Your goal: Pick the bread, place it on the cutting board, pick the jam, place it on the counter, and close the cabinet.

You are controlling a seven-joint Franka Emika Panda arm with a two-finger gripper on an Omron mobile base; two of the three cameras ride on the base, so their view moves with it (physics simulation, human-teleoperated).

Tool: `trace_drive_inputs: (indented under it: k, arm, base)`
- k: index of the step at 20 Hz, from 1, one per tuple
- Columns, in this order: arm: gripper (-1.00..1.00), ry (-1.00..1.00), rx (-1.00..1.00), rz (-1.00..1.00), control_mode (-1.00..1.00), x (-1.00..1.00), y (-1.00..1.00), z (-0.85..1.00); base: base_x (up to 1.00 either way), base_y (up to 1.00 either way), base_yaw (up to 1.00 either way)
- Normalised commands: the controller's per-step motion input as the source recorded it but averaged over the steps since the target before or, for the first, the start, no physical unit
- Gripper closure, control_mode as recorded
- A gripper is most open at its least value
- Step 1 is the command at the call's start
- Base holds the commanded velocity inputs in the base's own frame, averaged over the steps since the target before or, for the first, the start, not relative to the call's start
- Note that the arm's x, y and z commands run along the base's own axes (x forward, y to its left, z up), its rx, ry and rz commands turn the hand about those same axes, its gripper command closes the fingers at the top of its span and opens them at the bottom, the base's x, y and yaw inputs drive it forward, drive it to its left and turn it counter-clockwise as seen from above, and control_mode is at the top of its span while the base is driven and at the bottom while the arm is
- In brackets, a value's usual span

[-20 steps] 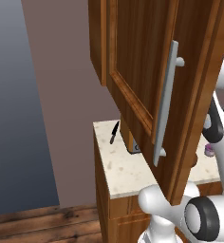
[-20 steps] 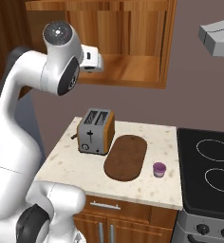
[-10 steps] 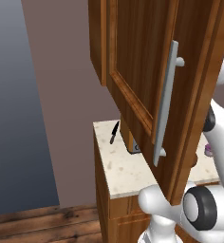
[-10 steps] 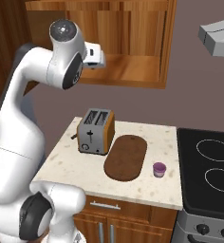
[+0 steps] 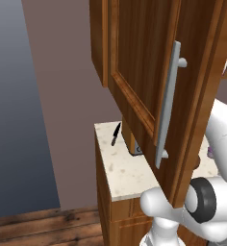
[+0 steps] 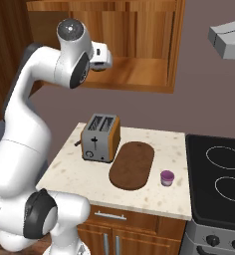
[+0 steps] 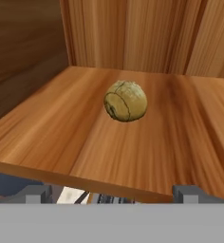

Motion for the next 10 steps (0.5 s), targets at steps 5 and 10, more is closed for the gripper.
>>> trace_drive_inputs:
  k: [5,10]
  arm:
    - [-1.00,0.00,0.00,0.00,-1.00,0.20,0.02,0.00]
    - [-1.00,0.00,0.00,0.00,-1.00,0.20,0.02,0.00]
  base:
    - [0.00,0.00,0.00]
    - [0.00,0.00,0.00]
